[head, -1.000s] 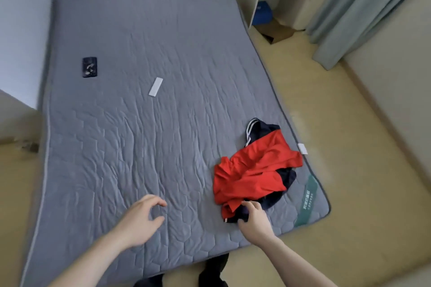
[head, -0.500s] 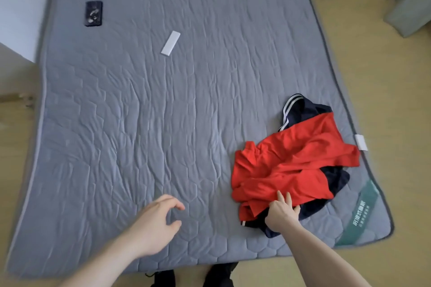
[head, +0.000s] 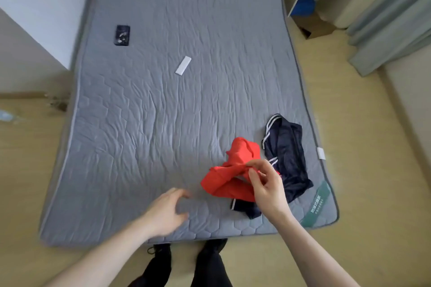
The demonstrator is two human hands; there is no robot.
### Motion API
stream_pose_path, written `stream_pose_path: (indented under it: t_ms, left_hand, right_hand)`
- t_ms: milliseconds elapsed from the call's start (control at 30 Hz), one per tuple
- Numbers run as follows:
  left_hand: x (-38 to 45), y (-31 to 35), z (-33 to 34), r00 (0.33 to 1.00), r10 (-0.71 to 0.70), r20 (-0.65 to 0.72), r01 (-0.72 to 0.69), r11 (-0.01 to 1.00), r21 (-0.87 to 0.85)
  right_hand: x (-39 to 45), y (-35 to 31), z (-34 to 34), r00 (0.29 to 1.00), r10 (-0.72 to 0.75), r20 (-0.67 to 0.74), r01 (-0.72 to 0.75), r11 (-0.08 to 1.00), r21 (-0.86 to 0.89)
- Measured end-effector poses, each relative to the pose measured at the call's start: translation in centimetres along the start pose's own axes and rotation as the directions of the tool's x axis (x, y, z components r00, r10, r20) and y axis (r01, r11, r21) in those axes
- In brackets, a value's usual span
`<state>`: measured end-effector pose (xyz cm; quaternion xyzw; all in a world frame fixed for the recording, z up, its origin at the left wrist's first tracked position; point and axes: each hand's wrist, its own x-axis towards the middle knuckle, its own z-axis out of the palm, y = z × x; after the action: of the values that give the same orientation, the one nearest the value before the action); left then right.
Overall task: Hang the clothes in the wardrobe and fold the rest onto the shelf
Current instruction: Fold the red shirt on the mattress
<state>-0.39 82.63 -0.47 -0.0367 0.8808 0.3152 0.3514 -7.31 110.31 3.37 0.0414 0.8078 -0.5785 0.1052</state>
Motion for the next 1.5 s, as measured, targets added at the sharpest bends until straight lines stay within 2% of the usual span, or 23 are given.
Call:
stream_pose_path:
  t_ms: [100, 167, 300, 367, 433, 500, 567, 600, 667, 733, 833, 1000, 1033, 1100, 1167, 1233, 1300, 1333, 1400, 1500]
  left_hand:
    - [-3.0, 1.1, -1.7, 0.998, 0.036, -0.052, -0.045, 0.982, -0.186]
    - [-4.5, 1.3, -3.2, 0.986, 0.069, -0.155, -0.106, 0.962, -0.251]
    - [-6.1, 0.0, -7.1, 0.881, 0.14, -0.451, -0.259, 0.942, -0.212]
    - [-6.1, -1.1, -9.8, 0.833, 0.161, -0.529, -0.266, 0.956, -0.128]
    - [-6.1, -1.6, -12.3, 0.864, 0.203, -0.461, -0.243, 0.97, -0.029]
    - [-6.1, -1.7, -13.9, 0.941, 0.194, -0.276, -0.197, 0.98, 0.017]
    - [-6.3, -2.3, -14.3, 0.992, 0.125, -0.018, -0.127, 0.982, -0.139]
    - [-6.5, -2.8, -14.2, 0.99, 0.098, 0.106, -0.072, 0.971, -0.226]
    - [-7.4, -4.2, -13.4, 0.968, 0.059, 0.244, 0.0, 0.972, -0.236]
    - [-8.0, -6.0, -12.1, 0.976, 0.032, 0.216, 0.004, 0.986, -0.166]
    - [-8.7, -8.0, -10.8, 0.988, 0.01, 0.153, 0.014, 0.987, -0.158]
    - [-9.5, -7.4, -9.6, 0.967, 0.024, 0.255, 0.017, 0.988, -0.156]
    - [-9.4, -7.4, -9.1, 0.968, 0.051, 0.244, -0.002, 0.981, -0.194]
    - [-9.9, -7.5, -8.3, 0.974, 0.116, 0.197, -0.034, 0.926, -0.376]
    - [-10.3, -7.9, -7.8, 0.985, 0.161, 0.06, -0.11, 0.857, -0.503]
    - [-11.0, -8.2, -8.3, 0.988, 0.072, -0.134, -0.139, 0.775, -0.616]
    - [-12.1, -8.5, -9.5, 0.963, -0.024, -0.267, -0.181, 0.678, -0.712]
    - [-12.8, -8.4, -10.4, 0.947, -0.032, -0.321, -0.223, 0.653, -0.724]
    - [-14.3, -8.2, -12.2, 0.912, 0.002, -0.409, -0.307, 0.665, -0.681]
    - [-16.7, -6.6, -14.3, 0.9, 0.133, -0.415, -0.397, 0.643, -0.655]
  right_hand:
    - [-2.8, -8.3, 0.0, 0.992, -0.121, -0.022, 0.123, 0.987, 0.107]
    - [-4.4, -12.6, 0.3, 0.982, -0.185, -0.033, 0.188, 0.972, 0.138]
    - [-6.7, -18.0, 1.5, 0.972, -0.233, 0.037, 0.225, 0.963, 0.148]
    - [-7.5, -19.6, 2.3, 0.963, -0.248, 0.102, 0.233, 0.962, 0.139]
    - [-8.5, -21.0, 3.3, 0.955, -0.252, 0.158, 0.231, 0.963, 0.142]
    - [-9.3, -22.0, 4.4, 0.95, -0.245, 0.196, 0.224, 0.967, 0.12]
    - [-10.1, -23.0, 5.7, 0.94, -0.24, 0.241, 0.217, 0.969, 0.118]
    - [-10.5, -23.4, 6.2, 0.934, -0.24, 0.264, 0.212, 0.969, 0.131]
    - [-11.3, -24.2, 7.0, 0.922, -0.231, 0.311, 0.199, 0.971, 0.134]
    - [-12.2, -24.6, 7.6, 0.914, -0.211, 0.346, 0.177, 0.976, 0.127]
    - [-13.6, -25.0, 8.7, 0.891, -0.218, 0.398, 0.193, 0.976, 0.102]
    - [-14.7, -25.8, 10.3, 0.854, -0.268, 0.447, 0.303, 0.953, -0.007]
    - [-14.7, -25.9, 10.2, 0.852, -0.279, 0.444, 0.313, 0.95, -0.004]
    - [-14.7, -26.1, 9.7, 0.856, -0.308, 0.415, 0.337, 0.941, 0.002]
    - [-14.4, -25.8, 8.6, 0.874, -0.323, 0.364, 0.354, 0.935, -0.019]
    - [-13.9, -25.0, 7.2, 0.899, -0.304, 0.314, 0.345, 0.935, -0.084]
    - [-13.3, -23.6, 5.7, 0.928, -0.262, 0.266, 0.322, 0.921, -0.218]
    - [-13.1, -22.8, 5.1, 0.942, -0.228, 0.246, 0.295, 0.913, -0.281]
    - [-12.6, -20.9, 4.2, 0.963, -0.129, 0.235, 0.211, 0.905, -0.369]
    - [-11.8, -17.8, 5.1, 0.931, 0.03, 0.363, 0.193, 0.804, -0.562]
